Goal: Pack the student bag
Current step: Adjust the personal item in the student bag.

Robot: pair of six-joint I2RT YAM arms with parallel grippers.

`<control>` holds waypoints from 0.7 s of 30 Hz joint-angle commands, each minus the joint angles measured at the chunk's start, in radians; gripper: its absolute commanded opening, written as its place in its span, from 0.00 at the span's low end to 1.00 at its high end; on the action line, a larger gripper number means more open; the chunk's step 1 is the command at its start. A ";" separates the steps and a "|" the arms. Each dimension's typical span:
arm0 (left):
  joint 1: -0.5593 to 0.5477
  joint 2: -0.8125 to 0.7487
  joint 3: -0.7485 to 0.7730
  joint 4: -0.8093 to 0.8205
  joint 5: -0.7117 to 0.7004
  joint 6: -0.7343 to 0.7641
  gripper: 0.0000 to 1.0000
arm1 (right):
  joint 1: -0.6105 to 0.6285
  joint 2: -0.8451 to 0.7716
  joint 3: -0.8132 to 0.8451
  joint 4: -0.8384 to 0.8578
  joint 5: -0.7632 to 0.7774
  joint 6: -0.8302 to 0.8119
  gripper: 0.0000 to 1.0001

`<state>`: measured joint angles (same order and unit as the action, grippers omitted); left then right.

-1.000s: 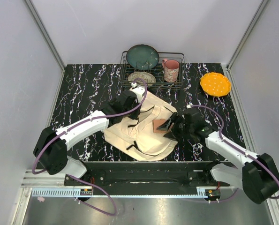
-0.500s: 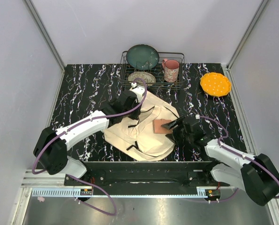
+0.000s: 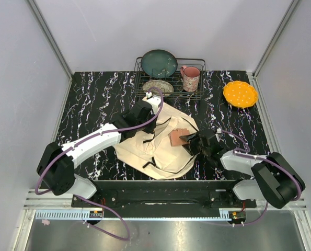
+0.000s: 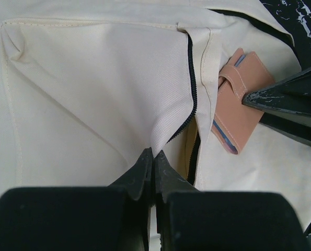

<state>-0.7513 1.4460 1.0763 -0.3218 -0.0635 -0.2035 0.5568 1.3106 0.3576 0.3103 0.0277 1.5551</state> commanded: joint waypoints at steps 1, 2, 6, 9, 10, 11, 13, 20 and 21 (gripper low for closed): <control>-0.005 -0.062 0.033 0.052 0.028 -0.017 0.00 | 0.005 -0.022 -0.008 0.079 0.132 0.005 0.50; -0.005 -0.061 0.033 0.052 0.030 -0.014 0.00 | 0.005 -0.030 -0.008 0.079 0.139 -0.001 0.46; -0.005 -0.062 0.031 0.050 0.025 -0.011 0.00 | 0.005 -0.106 0.012 0.040 0.158 -0.073 0.34; -0.006 -0.062 0.030 0.049 0.024 -0.010 0.00 | 0.005 -0.184 0.038 -0.057 0.202 -0.130 0.23; -0.005 -0.062 0.030 0.049 0.025 -0.010 0.00 | 0.005 -0.204 0.040 -0.082 0.221 -0.144 0.19; -0.005 -0.064 0.028 0.049 0.025 -0.010 0.00 | 0.005 -0.226 0.041 -0.091 0.228 -0.159 0.15; -0.006 -0.067 0.027 0.050 0.025 -0.011 0.00 | 0.005 -0.278 0.050 -0.138 0.236 -0.200 0.04; -0.006 -0.079 0.024 0.050 0.019 -0.013 0.00 | 0.006 -0.370 0.119 -0.258 0.198 -0.306 0.00; -0.006 -0.081 0.027 0.050 0.021 -0.013 0.00 | 0.005 -0.385 0.126 -0.276 0.180 -0.320 0.00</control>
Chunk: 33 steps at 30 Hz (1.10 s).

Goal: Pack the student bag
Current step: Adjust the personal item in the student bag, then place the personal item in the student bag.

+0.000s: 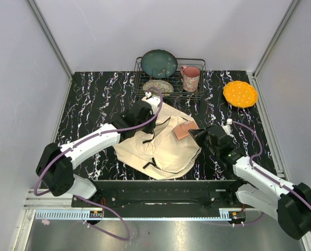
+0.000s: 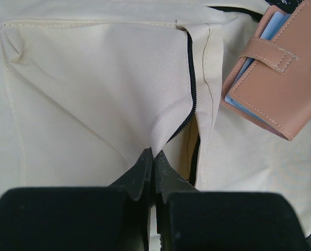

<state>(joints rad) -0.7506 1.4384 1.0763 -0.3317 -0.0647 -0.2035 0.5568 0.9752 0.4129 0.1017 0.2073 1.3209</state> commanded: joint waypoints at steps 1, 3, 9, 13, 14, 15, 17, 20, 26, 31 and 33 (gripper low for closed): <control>-0.007 -0.072 0.028 0.057 0.022 -0.013 0.00 | 0.005 -0.056 0.075 -0.068 -0.012 -0.092 0.00; -0.007 -0.072 0.031 0.062 0.026 -0.014 0.00 | 0.005 -0.066 0.079 -0.056 -0.037 -0.092 0.00; -0.006 -0.062 0.048 0.060 0.046 -0.014 0.00 | 0.009 -0.101 0.096 -0.058 -0.106 -0.078 0.00; -0.007 -0.062 0.057 0.051 0.052 -0.010 0.00 | 0.009 -0.223 0.084 -0.184 -0.036 -0.083 0.00; -0.009 -0.064 0.057 0.054 0.055 -0.008 0.00 | 0.009 -0.284 0.078 -0.203 -0.020 -0.075 0.00; -0.007 -0.064 0.060 0.054 0.058 -0.008 0.00 | 0.009 -0.311 0.070 -0.220 0.003 -0.075 0.00; -0.010 -0.056 0.065 0.059 0.089 -0.005 0.00 | 0.009 -0.345 0.064 -0.227 0.004 -0.072 0.00; -0.029 -0.044 0.092 0.068 0.111 0.013 0.00 | 0.009 -0.302 0.079 -0.227 -0.045 -0.074 0.00; -0.081 -0.009 0.161 0.065 0.111 0.035 0.00 | 0.009 -0.164 0.076 -0.073 -0.131 -0.052 0.00; -0.111 0.001 0.183 0.059 0.108 0.027 0.00 | 0.009 -0.081 0.012 0.124 -0.204 -0.009 0.00; -0.122 0.002 0.180 0.059 0.092 0.021 0.00 | 0.012 -0.053 0.010 0.158 -0.245 -0.008 0.00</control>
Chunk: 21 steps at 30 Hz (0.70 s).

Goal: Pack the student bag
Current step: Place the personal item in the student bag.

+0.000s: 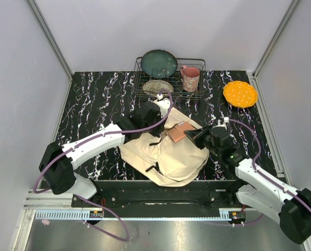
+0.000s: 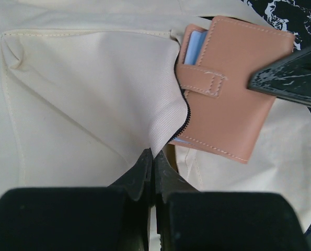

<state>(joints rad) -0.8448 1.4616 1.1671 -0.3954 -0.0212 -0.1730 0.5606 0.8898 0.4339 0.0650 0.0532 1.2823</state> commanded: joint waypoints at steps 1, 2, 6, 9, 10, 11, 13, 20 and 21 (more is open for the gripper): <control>-0.030 -0.020 0.088 0.124 0.050 -0.023 0.00 | 0.010 0.040 -0.006 0.190 -0.098 0.032 0.00; -0.033 -0.020 0.085 0.135 0.052 -0.031 0.00 | 0.013 0.050 -0.006 0.185 -0.108 0.038 0.00; -0.037 -0.009 0.097 0.142 0.023 -0.069 0.00 | 0.042 0.057 -0.023 0.171 -0.113 0.064 0.00; -0.036 0.019 0.140 0.104 -0.052 -0.114 0.00 | 0.091 0.020 -0.063 0.161 -0.058 0.095 0.00; -0.036 0.031 0.149 0.096 -0.054 -0.128 0.00 | 0.099 0.008 -0.085 0.154 -0.035 0.107 0.00; -0.036 0.035 0.161 0.092 -0.049 -0.134 0.00 | 0.108 -0.017 -0.098 0.157 -0.011 0.135 0.00; -0.036 0.042 0.164 0.096 -0.040 -0.157 0.00 | 0.117 -0.032 -0.118 0.157 0.005 0.152 0.00; -0.043 0.034 0.155 0.104 0.006 -0.145 0.00 | 0.122 0.091 -0.057 0.238 -0.050 0.105 0.00; -0.042 0.032 0.155 0.105 0.015 -0.137 0.00 | 0.124 0.122 -0.047 0.261 -0.082 0.098 0.00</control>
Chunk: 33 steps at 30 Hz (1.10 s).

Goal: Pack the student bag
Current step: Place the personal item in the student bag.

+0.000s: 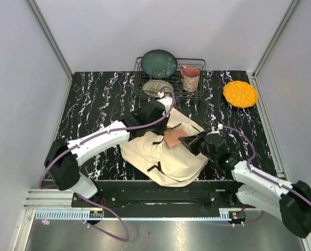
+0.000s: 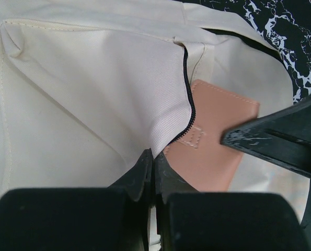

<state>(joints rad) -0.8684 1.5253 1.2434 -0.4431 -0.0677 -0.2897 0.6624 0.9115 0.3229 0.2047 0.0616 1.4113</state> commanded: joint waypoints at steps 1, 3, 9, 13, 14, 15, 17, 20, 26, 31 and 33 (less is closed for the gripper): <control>-0.021 -0.037 0.077 0.156 0.092 -0.002 0.00 | 0.022 0.131 0.082 0.143 -0.106 -0.038 0.00; -0.027 -0.043 0.082 0.153 0.112 0.015 0.00 | 0.022 0.200 0.099 0.186 -0.131 -0.060 0.00; -0.029 -0.077 0.065 0.124 0.151 0.070 0.00 | 0.020 0.228 0.136 0.245 -0.106 -0.130 0.00; -0.030 -0.097 0.045 0.107 0.169 0.093 0.00 | 0.020 0.173 0.157 0.199 -0.066 -0.198 0.00; -0.030 -0.100 0.036 0.107 0.174 0.096 0.00 | 0.019 0.156 0.159 0.184 -0.027 -0.216 0.00; -0.029 -0.103 0.031 0.107 0.190 0.098 0.00 | 0.020 0.153 0.163 0.179 -0.022 -0.224 0.00; -0.030 -0.109 0.027 0.106 0.206 0.103 0.00 | 0.019 0.168 0.173 0.199 -0.022 -0.236 0.00; -0.030 -0.113 0.037 0.096 0.244 0.112 0.00 | 0.019 0.219 0.162 0.286 -0.020 -0.200 0.00; -0.030 -0.125 0.048 0.077 0.279 0.121 0.00 | 0.019 0.325 0.128 0.496 0.036 -0.133 0.00; -0.030 -0.139 0.050 0.075 0.272 0.124 0.00 | 0.020 0.398 0.182 0.526 0.011 -0.147 0.01; -0.032 -0.142 0.051 0.080 0.261 0.124 0.00 | 0.022 0.435 0.192 0.515 -0.005 -0.137 0.03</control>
<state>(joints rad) -0.8715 1.4658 1.2430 -0.4786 0.0875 -0.1570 0.6750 1.3029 0.4511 0.5964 0.0429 1.2621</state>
